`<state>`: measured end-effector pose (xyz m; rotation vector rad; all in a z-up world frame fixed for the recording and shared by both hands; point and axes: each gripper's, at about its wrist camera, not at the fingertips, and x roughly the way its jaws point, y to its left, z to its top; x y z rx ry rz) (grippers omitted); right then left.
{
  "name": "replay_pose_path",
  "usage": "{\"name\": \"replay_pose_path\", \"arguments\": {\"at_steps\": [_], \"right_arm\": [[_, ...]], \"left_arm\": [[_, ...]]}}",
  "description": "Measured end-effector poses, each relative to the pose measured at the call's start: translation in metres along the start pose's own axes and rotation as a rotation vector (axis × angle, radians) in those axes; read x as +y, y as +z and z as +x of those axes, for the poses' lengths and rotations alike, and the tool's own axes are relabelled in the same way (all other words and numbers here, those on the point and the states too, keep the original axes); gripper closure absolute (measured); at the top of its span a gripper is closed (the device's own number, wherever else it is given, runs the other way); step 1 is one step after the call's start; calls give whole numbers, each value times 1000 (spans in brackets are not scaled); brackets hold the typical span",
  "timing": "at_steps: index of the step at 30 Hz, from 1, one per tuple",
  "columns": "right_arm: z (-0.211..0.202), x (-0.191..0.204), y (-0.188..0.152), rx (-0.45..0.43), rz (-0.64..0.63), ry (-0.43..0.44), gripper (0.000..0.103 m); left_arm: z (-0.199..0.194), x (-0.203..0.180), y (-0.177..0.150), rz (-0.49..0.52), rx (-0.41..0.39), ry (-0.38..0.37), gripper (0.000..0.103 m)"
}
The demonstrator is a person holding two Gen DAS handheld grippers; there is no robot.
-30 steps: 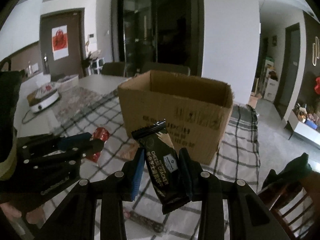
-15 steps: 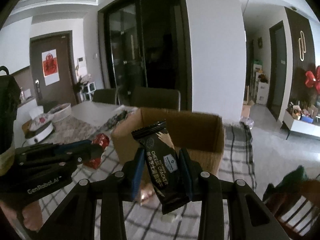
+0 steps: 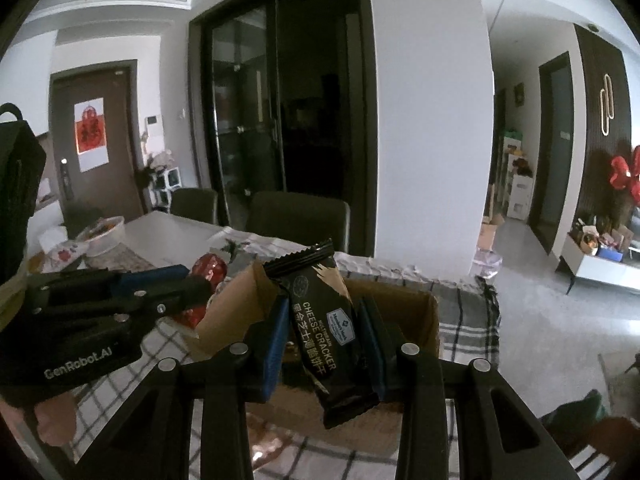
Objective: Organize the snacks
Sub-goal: 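Carry the red packet and cracker bar into the box and release both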
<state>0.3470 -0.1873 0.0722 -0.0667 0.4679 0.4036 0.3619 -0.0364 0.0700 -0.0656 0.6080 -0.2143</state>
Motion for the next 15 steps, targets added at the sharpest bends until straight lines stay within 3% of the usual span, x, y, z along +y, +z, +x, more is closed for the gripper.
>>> {"name": "replay_pose_path", "arguments": {"at_steps": [5, 7, 8, 9, 10, 15], "right_arm": [[26, -9, 1, 32, 9, -21, 67], [34, -13, 1, 47, 12, -26, 66], [38, -14, 0, 55, 17, -34, 65], [41, -16, -1, 64, 25, -46, 58], [43, -18, -2, 66, 33, -58, 49], [26, -19, -14, 35, 55, -110, 48]], "left_arm": [[29, 7, 1, -5, 49, -32, 80], [36, 10, 0, -18, 57, -31, 68], [37, 11, -1, -18, 58, -24, 52], [35, 11, -2, -11, 49, -4, 45], [33, 10, -3, 1, 39, 8, 45], [14, 6, -12, 64, -17, 57, 35]]}}
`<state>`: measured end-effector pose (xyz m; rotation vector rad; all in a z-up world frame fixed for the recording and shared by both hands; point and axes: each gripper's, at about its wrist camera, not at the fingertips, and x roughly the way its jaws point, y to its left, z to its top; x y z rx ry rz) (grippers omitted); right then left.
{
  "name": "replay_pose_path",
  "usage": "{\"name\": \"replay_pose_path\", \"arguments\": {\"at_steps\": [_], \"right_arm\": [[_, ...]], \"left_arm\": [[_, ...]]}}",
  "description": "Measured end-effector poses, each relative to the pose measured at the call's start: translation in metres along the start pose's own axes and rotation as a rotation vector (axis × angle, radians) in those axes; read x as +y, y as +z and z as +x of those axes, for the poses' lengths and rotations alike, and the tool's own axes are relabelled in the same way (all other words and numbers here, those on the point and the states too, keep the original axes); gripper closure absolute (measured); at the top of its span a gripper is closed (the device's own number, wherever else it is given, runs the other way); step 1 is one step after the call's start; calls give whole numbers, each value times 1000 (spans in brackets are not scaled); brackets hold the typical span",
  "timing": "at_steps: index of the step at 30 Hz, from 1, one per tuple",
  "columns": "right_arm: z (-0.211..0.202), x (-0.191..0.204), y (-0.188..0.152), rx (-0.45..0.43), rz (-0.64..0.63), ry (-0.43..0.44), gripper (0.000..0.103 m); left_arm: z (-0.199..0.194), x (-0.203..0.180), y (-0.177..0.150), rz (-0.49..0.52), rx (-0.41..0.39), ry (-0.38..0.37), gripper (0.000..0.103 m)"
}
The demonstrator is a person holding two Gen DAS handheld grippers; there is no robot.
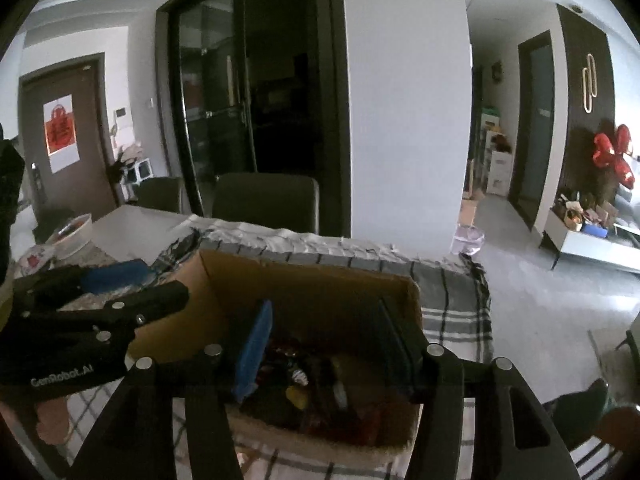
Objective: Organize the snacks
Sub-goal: 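Carry the red packet and cracker bar into the box and release both, then withdraw both grippers from the box toward the bread bag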
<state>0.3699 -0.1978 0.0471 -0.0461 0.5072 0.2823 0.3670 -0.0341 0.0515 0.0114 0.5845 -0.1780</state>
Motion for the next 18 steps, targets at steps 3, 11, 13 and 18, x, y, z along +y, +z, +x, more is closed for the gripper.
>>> {"name": "replay_pose_path", "arguments": {"at_steps": [3, 11, 13, 18], "right_arm": [[-17, 2, -5, -39, -1, -22, 48], [-60, 13, -21, -76, 36, -18, 48], [-67, 16, -26, -80, 39, -20, 48], [-74, 22, -42, -59, 37, -47, 48]], "left_arm": [[-17, -4, -7, 39, -44, 19, 29], [-58, -10, -27, 78, -108, 22, 20], [-62, -11, -31, 83, -107, 25, 17], [-69, -11, -51, 107, -92, 46, 14]]}}
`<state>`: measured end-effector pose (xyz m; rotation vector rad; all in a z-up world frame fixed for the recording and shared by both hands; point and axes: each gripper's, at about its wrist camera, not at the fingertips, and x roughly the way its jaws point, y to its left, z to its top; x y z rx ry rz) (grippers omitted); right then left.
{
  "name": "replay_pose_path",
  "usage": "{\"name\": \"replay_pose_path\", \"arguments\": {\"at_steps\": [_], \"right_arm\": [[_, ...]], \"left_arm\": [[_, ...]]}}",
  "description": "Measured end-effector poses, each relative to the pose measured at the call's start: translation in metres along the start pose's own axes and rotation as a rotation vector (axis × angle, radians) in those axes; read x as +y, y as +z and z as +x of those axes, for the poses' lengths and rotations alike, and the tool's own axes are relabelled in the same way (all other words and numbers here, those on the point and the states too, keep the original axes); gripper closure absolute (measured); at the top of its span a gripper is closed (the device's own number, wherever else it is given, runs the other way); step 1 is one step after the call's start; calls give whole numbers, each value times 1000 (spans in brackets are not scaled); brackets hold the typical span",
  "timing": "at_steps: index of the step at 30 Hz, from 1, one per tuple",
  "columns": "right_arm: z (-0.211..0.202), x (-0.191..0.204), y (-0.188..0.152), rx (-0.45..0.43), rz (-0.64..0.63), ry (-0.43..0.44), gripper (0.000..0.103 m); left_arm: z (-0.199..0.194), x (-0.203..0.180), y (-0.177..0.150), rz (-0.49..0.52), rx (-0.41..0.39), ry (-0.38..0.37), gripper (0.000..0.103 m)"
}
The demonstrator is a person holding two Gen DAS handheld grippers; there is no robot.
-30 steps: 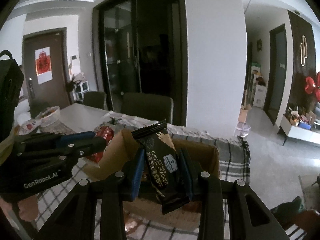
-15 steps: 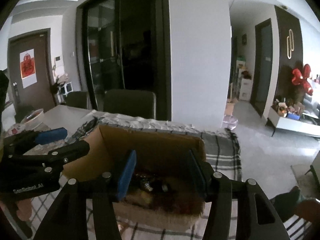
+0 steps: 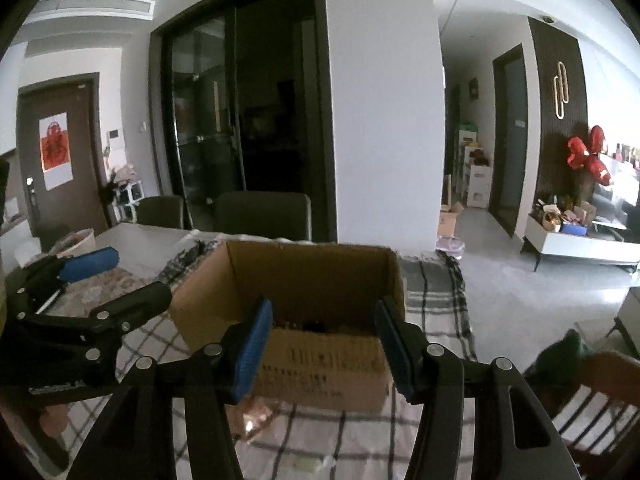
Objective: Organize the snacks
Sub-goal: 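Withdraw both grippers from the box toward the bread bag, then grasp the tan bread bag with left gripper while right gripper grasps the green candy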
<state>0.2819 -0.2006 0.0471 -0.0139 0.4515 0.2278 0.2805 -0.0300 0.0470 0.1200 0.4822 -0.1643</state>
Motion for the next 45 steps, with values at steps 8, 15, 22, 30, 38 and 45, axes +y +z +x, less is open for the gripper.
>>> {"name": "replay_pose_path", "arguments": {"at_steps": [8, 15, 22, 30, 38, 45], "right_arm": [[9, 3, -37, 117, 18, 12, 48], [20, 1, -70, 217, 34, 31, 48], [34, 5, -98, 315, 10, 43, 48], [61, 4, -121, 440, 43, 83, 49], [80, 2, -130, 498, 61, 98, 55], [90, 4, -131, 509, 42, 101, 61]], "left_arm": [[1, -7, -33, 51, 60, -9, 14], [8, -18, -63, 115, 110, -45, 14], [29, -23, -86, 150, 188, -90, 14], [61, -26, -102, 171, 268, -134, 14], [82, -30, -108, 215, 295, -155, 14], [84, -28, -111, 203, 315, -176, 14]]}}
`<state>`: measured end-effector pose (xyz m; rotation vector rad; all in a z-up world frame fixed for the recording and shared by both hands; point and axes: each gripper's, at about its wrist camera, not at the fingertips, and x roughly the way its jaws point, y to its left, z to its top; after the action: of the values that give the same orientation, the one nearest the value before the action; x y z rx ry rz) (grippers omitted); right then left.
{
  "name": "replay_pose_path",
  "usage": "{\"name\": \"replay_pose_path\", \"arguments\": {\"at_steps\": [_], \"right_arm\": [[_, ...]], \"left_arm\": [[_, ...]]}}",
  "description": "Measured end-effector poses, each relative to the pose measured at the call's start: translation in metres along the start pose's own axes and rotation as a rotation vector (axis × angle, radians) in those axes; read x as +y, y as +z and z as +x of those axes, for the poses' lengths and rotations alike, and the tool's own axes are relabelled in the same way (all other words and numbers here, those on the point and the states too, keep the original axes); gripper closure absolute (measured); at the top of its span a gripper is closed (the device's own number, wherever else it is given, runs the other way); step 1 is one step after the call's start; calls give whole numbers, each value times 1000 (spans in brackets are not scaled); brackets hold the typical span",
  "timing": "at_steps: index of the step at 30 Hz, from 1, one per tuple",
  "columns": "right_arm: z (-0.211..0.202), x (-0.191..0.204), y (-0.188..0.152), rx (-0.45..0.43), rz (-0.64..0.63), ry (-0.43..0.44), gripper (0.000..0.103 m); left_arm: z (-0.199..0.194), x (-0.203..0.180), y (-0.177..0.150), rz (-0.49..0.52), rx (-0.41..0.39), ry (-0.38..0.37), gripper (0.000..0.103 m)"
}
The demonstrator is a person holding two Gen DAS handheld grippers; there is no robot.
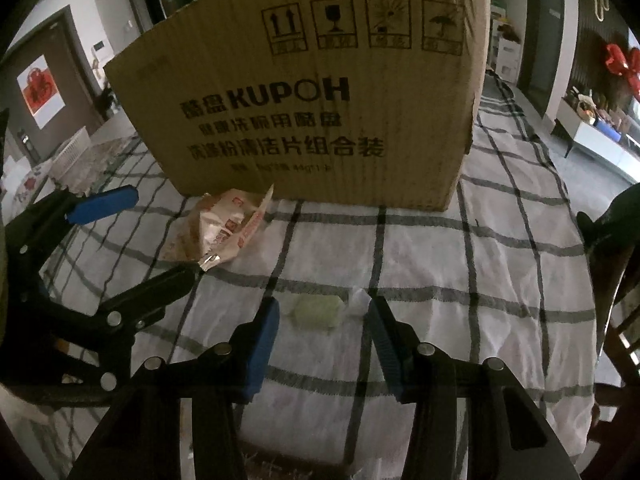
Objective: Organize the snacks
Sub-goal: 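Grasp the tan bread bag with left gripper while right gripper grasps the green candy, then carry the bread bag and green candy into the box and release both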
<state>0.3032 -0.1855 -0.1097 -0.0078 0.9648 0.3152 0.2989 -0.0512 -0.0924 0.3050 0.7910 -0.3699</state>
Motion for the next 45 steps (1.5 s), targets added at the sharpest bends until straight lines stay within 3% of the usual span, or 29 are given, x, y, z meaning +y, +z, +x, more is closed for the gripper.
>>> {"name": "replay_pose_path", "arguments": {"at_steps": [3, 6, 15, 22, 33, 40, 45], "right_arm": [[2, 0, 0, 0, 0, 1, 63], [3, -1, 0, -5, 1, 7, 74], [-6, -3, -2, -39, 7, -1, 75], [-18, -14, -2, -78, 38, -28, 75], [-11, -12, 7, -82, 54, -8, 75], [-14, -8, 7, -89, 63, 2, 75], [-22, -6, 7, -101, 65, 14, 75]], "left_arm": [[2, -1, 0, -4, 6, -8, 14], [3, -2, 0, -5, 10, -18, 14], [1, -9, 5, 3, -21, -21, 14], [18, -19, 12, 29, -37, 65, 15], [41, -7, 16, -67, 15, 10, 49], [32, 1, 8, -96, 7, -11, 58], [12, 2, 5, -119, -21, -13, 59]]}}
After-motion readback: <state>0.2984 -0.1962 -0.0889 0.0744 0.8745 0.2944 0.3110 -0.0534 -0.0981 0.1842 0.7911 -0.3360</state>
